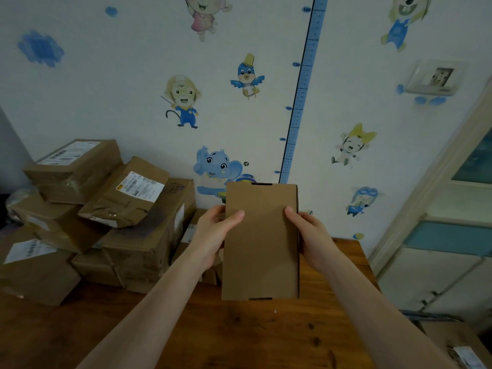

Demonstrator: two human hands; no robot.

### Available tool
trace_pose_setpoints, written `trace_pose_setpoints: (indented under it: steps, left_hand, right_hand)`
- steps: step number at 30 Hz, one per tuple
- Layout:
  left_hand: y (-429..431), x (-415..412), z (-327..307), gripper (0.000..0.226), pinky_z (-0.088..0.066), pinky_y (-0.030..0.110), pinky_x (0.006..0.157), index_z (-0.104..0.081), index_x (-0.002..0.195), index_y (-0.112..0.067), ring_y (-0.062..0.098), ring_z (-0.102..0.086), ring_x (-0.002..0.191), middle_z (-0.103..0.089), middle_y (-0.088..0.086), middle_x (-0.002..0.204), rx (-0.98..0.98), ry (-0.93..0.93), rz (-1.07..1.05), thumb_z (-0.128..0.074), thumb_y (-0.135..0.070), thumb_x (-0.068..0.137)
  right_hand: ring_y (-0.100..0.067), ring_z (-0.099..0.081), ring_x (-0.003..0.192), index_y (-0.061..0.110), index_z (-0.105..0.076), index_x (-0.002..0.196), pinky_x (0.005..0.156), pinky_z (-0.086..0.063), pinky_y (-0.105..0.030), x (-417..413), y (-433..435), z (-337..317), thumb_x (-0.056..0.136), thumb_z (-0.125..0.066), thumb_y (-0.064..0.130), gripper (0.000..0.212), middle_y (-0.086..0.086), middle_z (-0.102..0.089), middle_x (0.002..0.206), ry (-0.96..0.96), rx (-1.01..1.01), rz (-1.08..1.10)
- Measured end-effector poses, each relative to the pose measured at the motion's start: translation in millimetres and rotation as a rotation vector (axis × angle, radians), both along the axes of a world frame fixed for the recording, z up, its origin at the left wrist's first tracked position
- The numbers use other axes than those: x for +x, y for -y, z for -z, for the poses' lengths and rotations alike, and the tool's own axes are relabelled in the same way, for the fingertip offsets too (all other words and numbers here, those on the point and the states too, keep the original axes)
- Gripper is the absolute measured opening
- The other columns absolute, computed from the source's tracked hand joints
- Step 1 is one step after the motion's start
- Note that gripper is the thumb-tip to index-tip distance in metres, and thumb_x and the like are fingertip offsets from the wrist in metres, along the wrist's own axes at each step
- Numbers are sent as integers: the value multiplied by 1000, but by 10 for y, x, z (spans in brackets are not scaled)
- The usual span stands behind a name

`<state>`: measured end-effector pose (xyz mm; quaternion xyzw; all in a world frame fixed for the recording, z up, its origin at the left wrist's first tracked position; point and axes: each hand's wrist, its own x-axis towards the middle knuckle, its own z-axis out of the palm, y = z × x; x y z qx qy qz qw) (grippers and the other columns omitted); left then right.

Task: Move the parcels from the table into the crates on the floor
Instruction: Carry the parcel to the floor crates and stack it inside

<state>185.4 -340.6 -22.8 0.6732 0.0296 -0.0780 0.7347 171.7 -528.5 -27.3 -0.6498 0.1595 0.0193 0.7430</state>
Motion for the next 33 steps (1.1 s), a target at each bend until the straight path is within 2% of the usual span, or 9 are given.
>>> trace_pose_setpoints:
  steps: [4,8,14,19,22,26,28,30,33]
  left_hand:
    - [3,16,-15,35,-45,20,66,-55,125,-18,5,-59,93,-63,-4,111,121,85,-3,-62,-23,90]
    - [0,37,-39,47,-52,42,90,-47,135,-20,18,-58,110,-60,-1,122,303,277,-41,-61,-25,91]
    - [12,109,-156,65,-45,28,95,-40,141,-19,14,-51,118,-55,-5,129,440,410,-53,-70,-29,83]
    - [0,191,-289,69,-33,14,95,-35,145,-15,15,-44,128,-49,1,139,441,454,-101,-68,-20,86]
    - [10,198,-346,73,-35,24,100,-33,146,-18,16,-42,130,-47,-1,141,407,444,-108,-67,-35,84]
    - [63,207,-442,87,-33,35,107,-25,149,-28,20,-36,136,-40,-1,147,317,306,-141,-58,-65,77]
    - [79,208,-481,94,-36,44,108,-26,147,-31,22,-39,133,-40,0,146,313,250,-143,-61,-73,70]
    - [87,208,-523,85,-43,48,102,-33,141,-29,20,-50,122,-51,-2,135,181,193,-110,-70,-60,72]
    - [96,210,-566,52,-52,48,92,-47,123,-25,19,-60,106,-61,-1,114,-65,104,-50,-75,-25,80]
  right_hand:
    - [-20,-59,103,18,-56,116,90,-50,-38,8,-38,-53,87,-61,45,39,-3,-63,113,43,-81,9]
    - [-14,-62,95,22,-57,114,70,-50,-26,7,-53,-158,89,-59,44,33,1,-64,108,112,-156,-13]
    - [-24,-55,113,25,-55,121,104,-39,-51,123,-125,-317,73,-44,79,73,-2,-62,119,12,-123,31]
    - [-27,-54,106,18,-56,118,95,-42,-51,142,-155,-520,88,-47,55,49,-9,-57,117,-55,-31,-11]
    - [-28,-55,103,21,-56,104,72,-48,-43,98,-159,-581,90,-53,41,24,-10,-56,116,-26,12,-93]
    - [-31,-55,108,18,-60,115,90,-51,-41,35,-228,-528,88,-61,32,31,-11,-57,118,72,69,-149]
    - [-30,-56,104,15,-64,110,81,-53,-34,-7,-273,-500,89,-61,24,23,-11,-58,111,118,55,-161]
    - [-26,-57,93,14,-65,107,65,-51,-26,-62,-323,-500,90,-59,15,18,-8,-58,99,151,36,-164]
    - [-21,-61,89,12,-64,106,69,-55,-31,-87,-359,-467,89,-60,7,18,-10,-63,98,160,4,-165]
